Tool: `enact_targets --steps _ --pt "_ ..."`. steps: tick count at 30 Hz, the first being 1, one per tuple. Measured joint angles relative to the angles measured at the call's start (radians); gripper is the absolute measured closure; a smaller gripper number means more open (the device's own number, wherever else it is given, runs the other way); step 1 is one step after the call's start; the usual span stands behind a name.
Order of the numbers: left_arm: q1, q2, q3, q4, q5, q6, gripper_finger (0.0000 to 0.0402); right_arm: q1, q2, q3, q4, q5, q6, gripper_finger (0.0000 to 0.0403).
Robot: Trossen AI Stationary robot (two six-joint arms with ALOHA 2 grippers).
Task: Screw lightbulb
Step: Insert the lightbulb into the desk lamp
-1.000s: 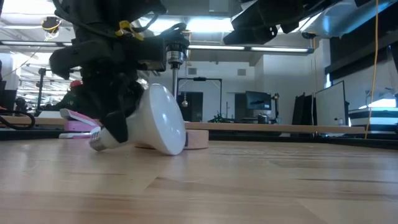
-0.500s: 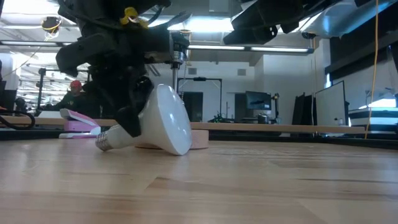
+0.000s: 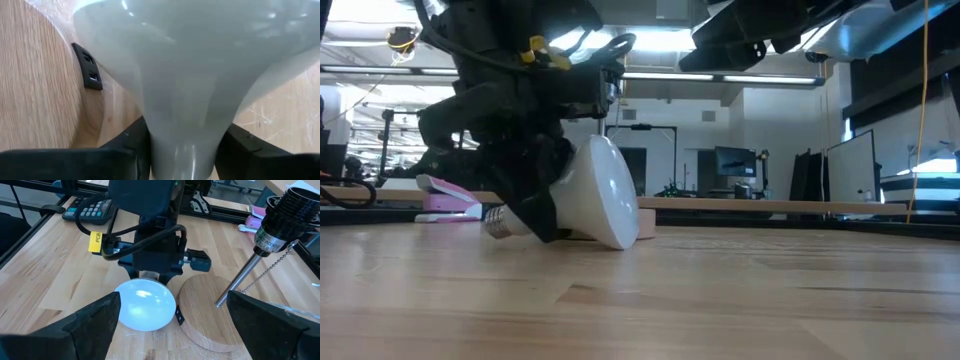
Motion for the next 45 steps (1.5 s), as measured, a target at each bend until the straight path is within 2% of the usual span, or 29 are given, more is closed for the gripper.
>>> enact_targets --steps 5,11,14,19,23,26,29,32,35,38,45 --pt "-0.002 -0.001 0.001 -0.002 -0.005 -0.004 0.0259 0.0 0.0 0.0 0.0 0.0 0.0 0.0038" --pt "-0.029 -0.019 0.084 -0.13 -0.064 -0.024 0.0259 0.0 -0.01 0.0 -0.007 0.0 -0.002 0.0038" --pt "-0.047 -0.076 0.134 -0.211 -0.107 -0.055 0.0259 0.0 -0.016 0.001 -0.007 0.006 -0.002 0.0038" --pt "-0.098 -0.243 0.174 -0.273 -0.253 -0.085 0.0259 0.0 -0.017 0.001 -0.009 0.023 0.0 0.0038" --pt "-0.15 -0.399 0.176 -0.228 -0.389 -0.074 0.0259 0.0 -0.018 0.001 -0.01 0.023 0.006 0.0038" --pt "-0.186 -0.497 0.176 -0.149 -0.499 0.01 0.0259 0.0 -0.018 0.006 0.0 0.027 0.021 0.0038" --pt "-0.196 -0.576 0.176 0.022 -0.532 0.157 0.0259 -0.007 -0.023 0.065 -0.003 0.034 0.009 0.0038" --pt "-0.194 -0.624 0.176 0.208 -0.523 0.299 0.0251 -0.006 -0.048 0.167 0.008 0.036 -0.113 0.0044" --pt "-0.187 -0.652 0.176 0.306 -0.516 0.375 0.0249 -0.006 -0.06 0.274 0.029 0.069 -0.25 0.0078" --pt "-0.174 -0.66 0.176 0.322 -0.516 0.38 0.0258 -0.016 -0.06 0.361 0.074 0.073 -0.344 0.0146" --pt "-0.148 -0.611 0.175 0.329 -0.5 0.367 0.0258 -0.079 -0.041 0.43 0.155 -0.136 -0.353 0.0342"
